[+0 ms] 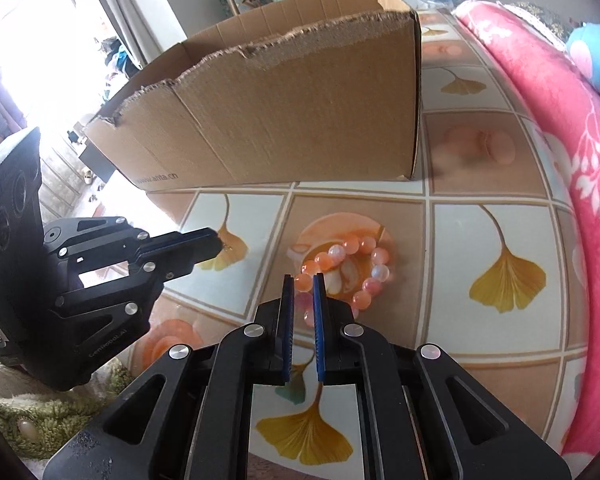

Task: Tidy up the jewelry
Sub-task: 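Lift the bead bracelet and carry it over the box with the right tool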

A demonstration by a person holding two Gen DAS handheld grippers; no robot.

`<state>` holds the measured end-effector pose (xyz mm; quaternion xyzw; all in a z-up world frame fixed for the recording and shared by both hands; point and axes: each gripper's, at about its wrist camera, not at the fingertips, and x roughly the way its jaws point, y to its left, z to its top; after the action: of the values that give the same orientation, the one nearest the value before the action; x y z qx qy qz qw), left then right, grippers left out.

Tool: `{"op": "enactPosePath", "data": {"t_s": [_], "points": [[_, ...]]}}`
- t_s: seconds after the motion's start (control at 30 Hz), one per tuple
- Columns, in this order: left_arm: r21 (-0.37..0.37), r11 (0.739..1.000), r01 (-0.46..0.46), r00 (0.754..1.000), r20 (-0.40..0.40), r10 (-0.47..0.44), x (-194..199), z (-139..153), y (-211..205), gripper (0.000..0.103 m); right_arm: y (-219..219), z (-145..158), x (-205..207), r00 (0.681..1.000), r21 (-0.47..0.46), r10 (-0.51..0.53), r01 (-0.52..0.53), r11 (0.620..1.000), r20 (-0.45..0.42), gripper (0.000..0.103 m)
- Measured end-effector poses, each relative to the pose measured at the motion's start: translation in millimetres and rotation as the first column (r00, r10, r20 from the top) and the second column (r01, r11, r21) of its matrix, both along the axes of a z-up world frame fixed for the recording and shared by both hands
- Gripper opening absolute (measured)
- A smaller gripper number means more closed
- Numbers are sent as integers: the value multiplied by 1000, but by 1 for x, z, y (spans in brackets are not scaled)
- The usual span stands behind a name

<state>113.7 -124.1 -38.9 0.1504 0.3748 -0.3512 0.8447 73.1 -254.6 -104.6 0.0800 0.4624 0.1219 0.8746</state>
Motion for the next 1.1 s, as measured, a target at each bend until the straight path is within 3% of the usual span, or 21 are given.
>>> {"op": "enactPosePath", "data": {"t_s": [0.13,0.43,0.67,0.8,0.93,1.1], "points": [[-31,999,-25,999,26,25,-10,19,18,1,-1,13,-1,1000,33,-7,6,999,23,7],[-143,989,-38,992,116,54,-21,90,55,1,-18,50,-5,995,282,-26,-3,959,97,7],[-249,968,-15,985,161,57,4,149,64,1,-25,101,-3,976,361,-11,-70,930,218,7],[-254,967,-36,996,73,56,50,157,51,1,-29,118,8,962,383,-11,-98,918,271,7],[-222,973,-67,994,-95,47,107,144,31,1,-33,123,22,957,375,-9,-104,921,288,7],[-175,983,-63,952,-305,7,168,112,-1,1,-42,120,37,957,360,-27,-82,929,288,7]]}}
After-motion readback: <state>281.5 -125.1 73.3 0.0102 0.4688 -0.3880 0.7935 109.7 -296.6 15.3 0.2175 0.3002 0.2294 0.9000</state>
